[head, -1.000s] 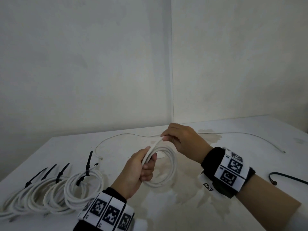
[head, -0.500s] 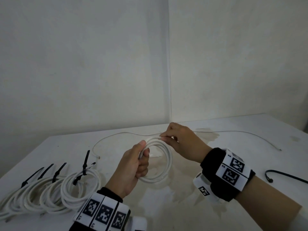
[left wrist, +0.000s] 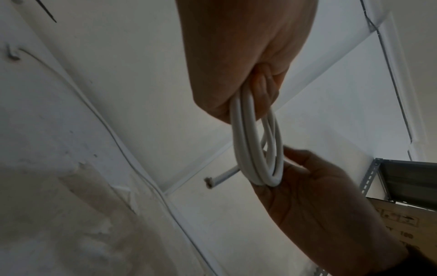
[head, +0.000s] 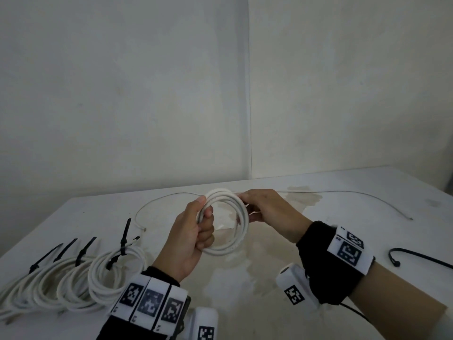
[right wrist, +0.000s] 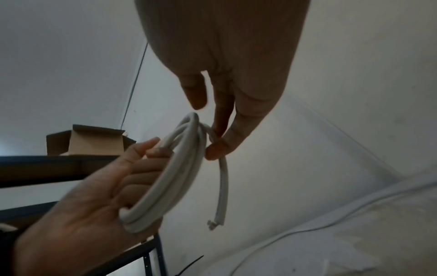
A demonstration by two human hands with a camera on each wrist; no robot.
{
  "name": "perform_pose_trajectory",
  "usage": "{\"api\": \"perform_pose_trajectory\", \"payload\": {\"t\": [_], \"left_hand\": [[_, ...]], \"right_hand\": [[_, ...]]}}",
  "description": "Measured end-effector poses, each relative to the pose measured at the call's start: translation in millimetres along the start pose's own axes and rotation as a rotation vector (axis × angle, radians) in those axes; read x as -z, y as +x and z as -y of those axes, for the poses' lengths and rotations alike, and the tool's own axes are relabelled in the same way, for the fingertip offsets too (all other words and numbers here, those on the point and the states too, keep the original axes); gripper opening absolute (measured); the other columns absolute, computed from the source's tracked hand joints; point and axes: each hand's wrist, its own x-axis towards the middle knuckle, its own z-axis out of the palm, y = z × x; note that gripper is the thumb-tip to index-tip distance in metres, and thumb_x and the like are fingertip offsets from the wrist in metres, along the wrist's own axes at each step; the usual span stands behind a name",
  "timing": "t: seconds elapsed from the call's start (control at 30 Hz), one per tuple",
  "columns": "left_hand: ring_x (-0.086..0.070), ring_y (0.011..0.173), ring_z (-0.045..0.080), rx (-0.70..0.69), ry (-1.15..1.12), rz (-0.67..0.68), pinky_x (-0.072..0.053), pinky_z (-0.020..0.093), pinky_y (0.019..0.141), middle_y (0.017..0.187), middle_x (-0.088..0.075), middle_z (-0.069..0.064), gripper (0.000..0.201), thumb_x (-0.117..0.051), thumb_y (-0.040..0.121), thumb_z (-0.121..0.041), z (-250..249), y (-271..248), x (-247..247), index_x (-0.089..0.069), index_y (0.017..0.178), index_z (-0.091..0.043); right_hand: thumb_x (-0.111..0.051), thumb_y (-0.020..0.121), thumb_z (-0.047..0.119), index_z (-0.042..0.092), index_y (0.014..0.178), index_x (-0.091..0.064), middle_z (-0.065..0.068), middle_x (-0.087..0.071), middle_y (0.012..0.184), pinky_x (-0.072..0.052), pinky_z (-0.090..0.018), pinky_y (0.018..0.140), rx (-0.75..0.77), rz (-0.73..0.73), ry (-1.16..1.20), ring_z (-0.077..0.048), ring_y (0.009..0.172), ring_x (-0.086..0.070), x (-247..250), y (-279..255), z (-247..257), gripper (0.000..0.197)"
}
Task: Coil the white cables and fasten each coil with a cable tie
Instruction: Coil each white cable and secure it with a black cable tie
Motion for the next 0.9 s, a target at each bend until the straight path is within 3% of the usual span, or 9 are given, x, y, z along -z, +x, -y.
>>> {"api": "perform_pose_trajectory", "payload": {"t": [0.07,0.13,0.27,0.37,0.5,0.57,0.67,0.77,0.9], "left_hand": [[-0.016,0.032,0.003,0.003,-0.001,-0.015,-0.018,0.014,0.032,0.043,-0.023,-0.009,0.039,-0.037,0.096,-0.030,1,1,0,-0.042,0.061,-0.013],[-0.016,0.032,0.003,0.011,-0.004,-0.017,-0.018,0.015,0.031,0.042,-0.023,-0.009,0.039,-0.037,0.096,-0.031,3,2,0,-0.042,0.061,-0.013],[-0.017,0.032,0.003,0.021,-0.001,-0.014,-0.018,0.015,0.031,0.042,-0.024,-0.009,0.038,-0.037,0.096,-0.030,7,3,0,-0.042,0.062,-0.013],[-0.018,0.032,0.003,0.005,0.021,-0.023,-0.019,0.015,0.031,0.041,-0.024,-0.009,0.038,-0.037,0.096,-0.030,6,3,1,-0.042,0.062,-0.013],[-0.018,0.031,0.003,-0.032,0.002,-0.064,-0.019,0.014,0.031,0.041,-0.025,-0.009,0.038,-0.038,0.096,-0.029,1,5,2,-0.043,0.062,-0.011],[-0.018,0.031,0.003,-0.040,-0.015,-0.075,-0.019,0.014,0.031,0.041,-0.025,-0.009,0.038,-0.039,0.096,-0.029,0,6,3,-0.043,0.062,-0.011],[-0.018,0.032,0.003,-0.040,0.006,-0.083,-0.019,0.014,0.032,0.041,-0.025,-0.009,0.037,-0.039,0.095,-0.029,3,5,6,-0.043,0.063,-0.011],[-0.019,0.032,0.003,-0.046,0.016,-0.104,-0.020,0.015,0.032,0.041,-0.025,-0.009,0.036,-0.039,0.095,-0.029,6,3,10,-0.043,0.064,-0.012],[-0.018,0.031,0.003,-0.032,-0.085,-0.129,-0.018,0.015,0.032,0.040,-0.024,-0.010,0.037,-0.039,0.094,-0.030,7,2,6,-0.042,0.062,-0.012]], "right_hand": [[-0.056,0.090,0.022,-0.006,0.103,-0.063,-0.011,-0.064,0.080,-0.051,-0.025,0.073,0.006,0.002,0.050,-0.016,0.071,-0.060,-3,-3,-2,0.032],[-0.066,0.084,0.017,-0.002,0.104,-0.063,-0.012,-0.067,0.078,-0.051,-0.027,0.074,0.056,-0.033,0.015,-0.014,0.067,-0.062,-7,-5,-7,0.028],[-0.060,0.085,0.000,-0.001,0.095,-0.062,-0.005,-0.064,0.068,-0.049,-0.017,0.060,0.051,-0.052,0.189,-0.007,0.054,-0.059,-14,-8,-11,0.010],[-0.055,0.089,0.002,0.009,0.089,-0.063,0.000,-0.066,0.067,-0.052,-0.019,0.062,0.008,0.010,0.284,-0.011,0.058,-0.059,-15,-11,-7,0.011],[-0.059,0.088,0.009,0.012,0.100,-0.061,-0.002,-0.059,0.073,-0.047,-0.021,0.072,0.010,0.137,0.143,-0.012,0.070,-0.058,-14,-14,3,0.013],[-0.069,0.080,0.005,0.012,0.108,-0.058,-0.007,-0.053,0.079,-0.045,-0.029,0.075,0.015,0.175,0.008,-0.018,0.076,-0.052,-14,-14,5,0.031],[-0.069,0.080,0.009,0.027,0.106,-0.057,-0.003,-0.057,0.089,-0.047,-0.020,0.065,0.024,0.169,-0.235,-0.013,0.065,-0.056,-12,-15,4,0.034],[-0.066,0.084,0.015,0.032,0.106,-0.055,-0.011,-0.061,0.072,-0.052,-0.022,0.056,-0.032,0.164,-0.210,-0.014,0.051,-0.060,-12,-18,0,0.030],[-0.065,0.084,0.008,0.026,0.107,-0.048,-0.006,-0.054,0.053,-0.053,-0.022,0.049,-0.055,0.142,-0.116,-0.014,0.046,-0.060,-16,-19,-6,0.033]]}}
